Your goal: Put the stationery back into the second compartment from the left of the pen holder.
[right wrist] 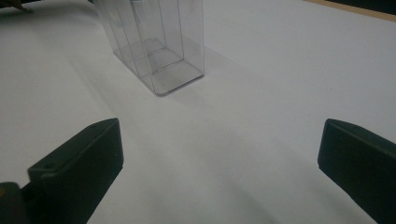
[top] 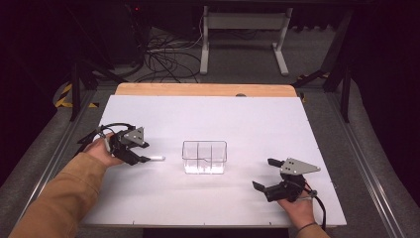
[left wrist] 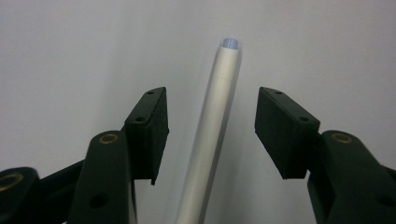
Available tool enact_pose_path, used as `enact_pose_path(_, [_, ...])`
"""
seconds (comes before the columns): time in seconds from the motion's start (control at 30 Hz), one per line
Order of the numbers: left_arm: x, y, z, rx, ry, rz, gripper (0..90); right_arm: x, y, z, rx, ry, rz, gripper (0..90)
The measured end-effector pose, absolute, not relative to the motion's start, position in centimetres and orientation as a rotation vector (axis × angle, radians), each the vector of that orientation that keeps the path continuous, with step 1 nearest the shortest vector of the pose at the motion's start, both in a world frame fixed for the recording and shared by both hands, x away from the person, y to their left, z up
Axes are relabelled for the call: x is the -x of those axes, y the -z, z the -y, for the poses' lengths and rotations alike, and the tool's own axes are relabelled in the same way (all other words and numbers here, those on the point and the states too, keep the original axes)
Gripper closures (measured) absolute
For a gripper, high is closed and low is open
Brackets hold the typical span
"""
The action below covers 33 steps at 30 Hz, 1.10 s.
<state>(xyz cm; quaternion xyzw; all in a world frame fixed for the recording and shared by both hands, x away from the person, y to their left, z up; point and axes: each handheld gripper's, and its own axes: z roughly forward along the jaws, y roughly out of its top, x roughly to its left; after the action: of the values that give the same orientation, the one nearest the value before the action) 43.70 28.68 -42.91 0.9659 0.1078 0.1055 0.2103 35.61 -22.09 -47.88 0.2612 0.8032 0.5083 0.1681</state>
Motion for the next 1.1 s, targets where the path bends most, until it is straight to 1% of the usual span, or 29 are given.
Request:
enact_pose_path(0.1, [-43.9, 43.1, -28.3, -2.709, -0.287, -0.281, 49.8, -35.6, 47.9, 22.1, -0.742, -1.445, -2.285, 0.8])
enact_pose_path(0.2, [-44.0, 43.3, -28.0, -2.727, -0.277, -0.285, 50.7, -35.6, 47.9, 22.1, -0.737, -1.441, -2.286, 0.8])
enact_pose_path(0.37, [-44.3, 43.6, -27.5, -2.772, -0.268, -0.262, 56.4, -35.6, 47.9, 22.1, -0.735, -1.442, -2.288, 0.8])
enact_pose_path(0.47, [-44.3, 43.6, -27.4, -2.771, -0.267, -0.260, 58.5, -35.5, 47.9, 22.0, -0.728, -1.437, -2.288, 0.8])
enact_pose_path(0.53, [-44.2, 43.7, -27.4, -2.774, -0.282, -0.258, 62.7, -35.5, 47.9, 21.9, -0.722, -1.430, -2.285, 0.8])
enact_pose_path(0.8, [-44.3, 44.2, -27.3, -2.817, -0.273, -0.239, 72.1, -35.5, 47.9, 21.9, -0.719, -1.430, -2.287, 0.8])
enact_pose_path(1.1, [-44.3, 44.6, -27.1, -2.847, -0.283, -0.180, 76.4, -35.5, 47.9, 22.0, -0.718, -1.437, -2.289, 0.5])
